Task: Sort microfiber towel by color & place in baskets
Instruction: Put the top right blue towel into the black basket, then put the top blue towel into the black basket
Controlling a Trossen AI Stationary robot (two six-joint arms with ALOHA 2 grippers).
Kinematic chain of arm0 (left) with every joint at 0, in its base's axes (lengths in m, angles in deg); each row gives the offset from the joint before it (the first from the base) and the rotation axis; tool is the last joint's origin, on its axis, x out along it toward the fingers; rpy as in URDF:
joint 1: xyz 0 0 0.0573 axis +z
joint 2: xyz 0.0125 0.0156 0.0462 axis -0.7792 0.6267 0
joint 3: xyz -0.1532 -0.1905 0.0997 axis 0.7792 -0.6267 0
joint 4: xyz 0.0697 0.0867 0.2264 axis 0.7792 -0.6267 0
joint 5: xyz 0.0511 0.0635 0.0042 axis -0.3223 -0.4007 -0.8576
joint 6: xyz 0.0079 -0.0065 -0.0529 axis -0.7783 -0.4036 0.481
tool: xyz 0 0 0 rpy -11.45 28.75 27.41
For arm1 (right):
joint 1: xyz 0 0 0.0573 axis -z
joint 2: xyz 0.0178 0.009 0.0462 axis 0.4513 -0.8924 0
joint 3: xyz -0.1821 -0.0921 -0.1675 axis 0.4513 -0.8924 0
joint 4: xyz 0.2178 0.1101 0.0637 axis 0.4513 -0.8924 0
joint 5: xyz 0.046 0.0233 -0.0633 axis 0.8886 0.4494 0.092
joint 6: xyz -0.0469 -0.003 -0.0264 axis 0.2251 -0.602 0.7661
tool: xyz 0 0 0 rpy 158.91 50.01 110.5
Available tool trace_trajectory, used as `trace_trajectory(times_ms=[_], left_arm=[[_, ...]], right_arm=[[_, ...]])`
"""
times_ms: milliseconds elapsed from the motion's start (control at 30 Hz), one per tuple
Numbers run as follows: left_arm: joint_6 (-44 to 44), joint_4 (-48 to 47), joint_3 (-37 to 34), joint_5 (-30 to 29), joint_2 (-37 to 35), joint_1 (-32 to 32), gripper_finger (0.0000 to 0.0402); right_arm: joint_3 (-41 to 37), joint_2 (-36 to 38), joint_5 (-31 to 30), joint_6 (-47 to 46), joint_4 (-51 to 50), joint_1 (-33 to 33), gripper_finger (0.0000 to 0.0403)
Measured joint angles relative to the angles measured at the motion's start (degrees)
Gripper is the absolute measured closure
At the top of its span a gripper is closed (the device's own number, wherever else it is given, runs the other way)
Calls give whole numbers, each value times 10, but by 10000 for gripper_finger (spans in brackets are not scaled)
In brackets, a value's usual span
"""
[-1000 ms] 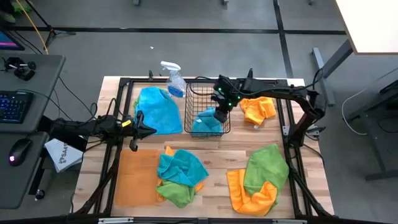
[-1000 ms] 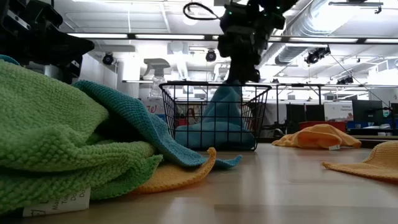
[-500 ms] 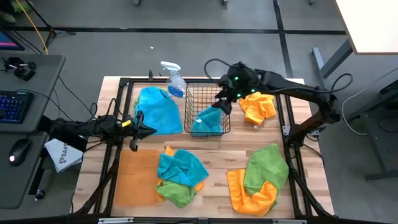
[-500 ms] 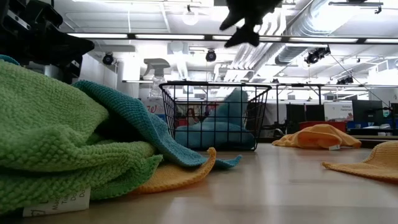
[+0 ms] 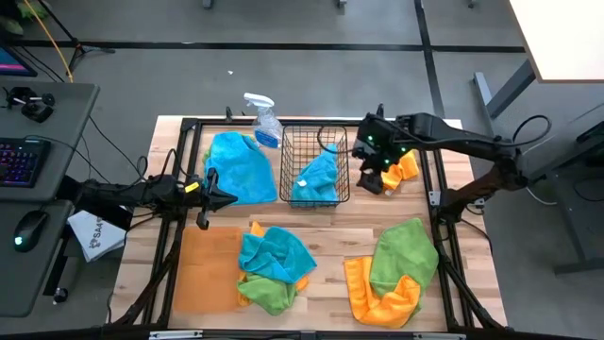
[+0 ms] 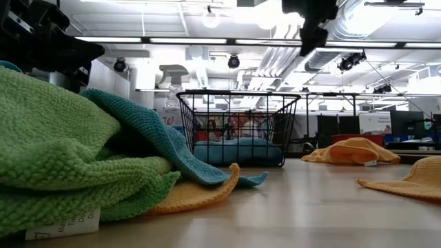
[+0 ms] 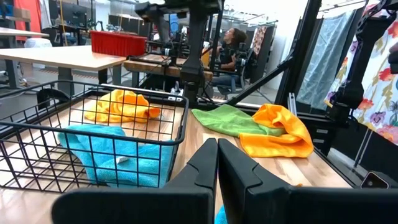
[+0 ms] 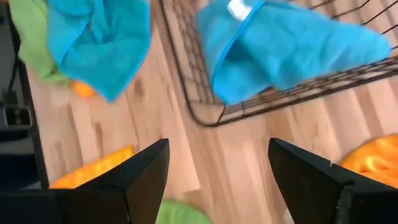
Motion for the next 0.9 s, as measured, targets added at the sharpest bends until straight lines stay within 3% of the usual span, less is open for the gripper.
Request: trace_trajectory(times_ms=[200, 567, 633, 700, 800, 900], left_arm=[[0, 0, 0, 0, 0, 0, 401], [0, 0, 0, 0, 0, 0, 401], [0, 19, 0, -27, 0, 0, 401], [45, 73, 0, -54, 0, 0, 401], [170, 228, 0, -63, 0, 0, 401], [208, 390, 1, -131, 2, 0, 401]], right_arm=[[0, 29, -2, -32, -3, -49, 132], [0, 42, -83, -98, 41, -117, 132], [0, 42, -84, -111, 61, -117, 132], [0, 42, -84, -120, 74, -117, 132], [0, 42, -84, -120, 91, -117, 132], [0, 42, -85, -122, 117, -112, 132]])
